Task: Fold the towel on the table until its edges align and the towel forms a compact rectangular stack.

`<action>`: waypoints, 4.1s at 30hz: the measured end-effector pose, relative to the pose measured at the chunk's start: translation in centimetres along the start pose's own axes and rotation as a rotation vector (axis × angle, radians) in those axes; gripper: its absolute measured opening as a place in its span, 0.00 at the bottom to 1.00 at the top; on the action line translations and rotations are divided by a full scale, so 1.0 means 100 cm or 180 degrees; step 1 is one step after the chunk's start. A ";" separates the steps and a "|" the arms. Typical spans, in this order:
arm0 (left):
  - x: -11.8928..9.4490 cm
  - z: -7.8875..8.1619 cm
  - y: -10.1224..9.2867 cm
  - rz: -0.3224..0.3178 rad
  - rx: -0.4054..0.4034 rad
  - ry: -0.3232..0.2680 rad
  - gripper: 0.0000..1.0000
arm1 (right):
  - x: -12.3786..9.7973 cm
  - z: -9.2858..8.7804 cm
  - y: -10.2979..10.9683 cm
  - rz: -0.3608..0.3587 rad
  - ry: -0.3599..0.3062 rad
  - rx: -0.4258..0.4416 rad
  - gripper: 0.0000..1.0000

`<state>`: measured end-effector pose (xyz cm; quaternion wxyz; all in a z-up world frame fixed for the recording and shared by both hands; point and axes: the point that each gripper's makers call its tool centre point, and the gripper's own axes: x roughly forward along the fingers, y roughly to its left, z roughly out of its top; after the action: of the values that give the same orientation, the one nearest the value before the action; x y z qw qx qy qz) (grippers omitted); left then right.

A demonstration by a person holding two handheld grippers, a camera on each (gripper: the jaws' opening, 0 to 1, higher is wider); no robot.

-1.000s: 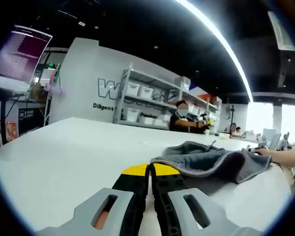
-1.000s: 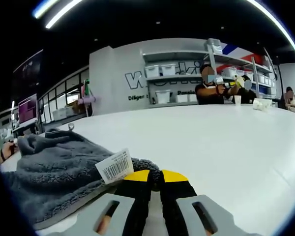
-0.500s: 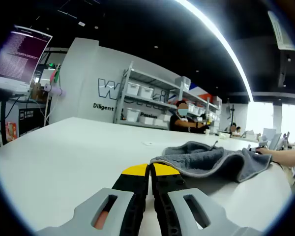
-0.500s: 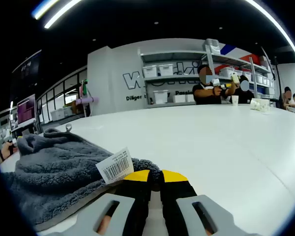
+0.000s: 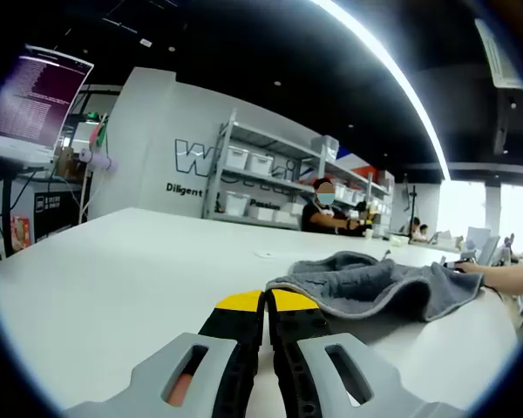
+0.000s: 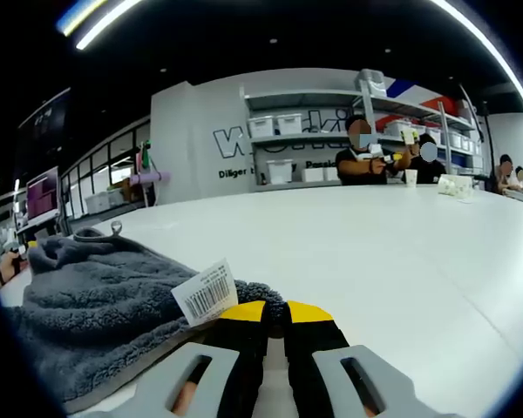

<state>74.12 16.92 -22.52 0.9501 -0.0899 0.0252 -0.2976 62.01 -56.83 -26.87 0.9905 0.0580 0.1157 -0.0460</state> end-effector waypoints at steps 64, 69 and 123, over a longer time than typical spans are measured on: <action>0.001 -0.002 0.000 -0.0019 0.0035 0.0023 0.02 | -0.015 -0.003 -0.047 -0.0753 0.0017 0.0019 0.04; 0.002 -0.002 0.002 -0.0018 0.0038 0.0023 0.02 | -0.015 -0.002 -0.049 -0.0765 0.0018 0.0022 0.04; 0.001 -0.003 0.003 -0.0022 0.0038 0.0026 0.02 | -0.018 -0.003 -0.045 -0.0766 0.0018 0.0056 0.04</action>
<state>74.34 17.03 -22.88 0.9495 -0.0831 0.0270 -0.3014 59.75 -61.14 -27.24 0.9770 0.0526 0.1241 -0.1655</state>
